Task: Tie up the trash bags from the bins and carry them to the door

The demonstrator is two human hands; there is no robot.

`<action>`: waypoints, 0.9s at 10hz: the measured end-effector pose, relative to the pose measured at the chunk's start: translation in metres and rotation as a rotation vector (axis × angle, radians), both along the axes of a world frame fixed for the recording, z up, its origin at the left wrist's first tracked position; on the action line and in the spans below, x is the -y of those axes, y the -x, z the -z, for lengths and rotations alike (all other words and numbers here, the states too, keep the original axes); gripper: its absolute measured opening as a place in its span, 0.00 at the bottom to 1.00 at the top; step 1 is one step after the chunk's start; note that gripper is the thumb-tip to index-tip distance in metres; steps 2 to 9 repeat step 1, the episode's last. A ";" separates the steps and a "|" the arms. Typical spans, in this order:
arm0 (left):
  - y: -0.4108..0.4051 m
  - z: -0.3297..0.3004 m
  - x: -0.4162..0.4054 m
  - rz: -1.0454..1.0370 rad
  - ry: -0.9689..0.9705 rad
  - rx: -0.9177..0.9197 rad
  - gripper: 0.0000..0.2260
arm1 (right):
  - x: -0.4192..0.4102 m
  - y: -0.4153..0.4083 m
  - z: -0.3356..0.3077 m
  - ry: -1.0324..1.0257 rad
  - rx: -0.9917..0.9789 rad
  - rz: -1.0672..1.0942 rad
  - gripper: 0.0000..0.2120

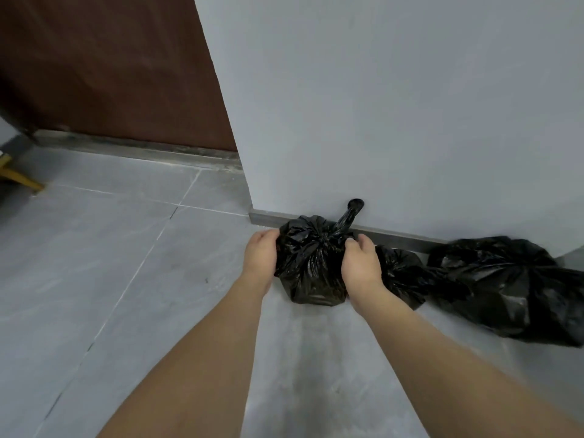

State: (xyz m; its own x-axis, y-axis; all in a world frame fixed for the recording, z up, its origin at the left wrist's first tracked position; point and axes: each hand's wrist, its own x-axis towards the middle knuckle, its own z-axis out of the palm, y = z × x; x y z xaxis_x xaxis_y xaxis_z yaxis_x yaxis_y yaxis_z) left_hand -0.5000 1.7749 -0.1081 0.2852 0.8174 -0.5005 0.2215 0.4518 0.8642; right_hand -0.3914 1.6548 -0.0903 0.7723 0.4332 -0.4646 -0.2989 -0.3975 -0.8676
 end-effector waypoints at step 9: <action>0.006 -0.043 0.020 0.047 -0.186 -0.128 0.11 | 0.022 0.002 -0.041 0.005 0.087 -0.027 0.23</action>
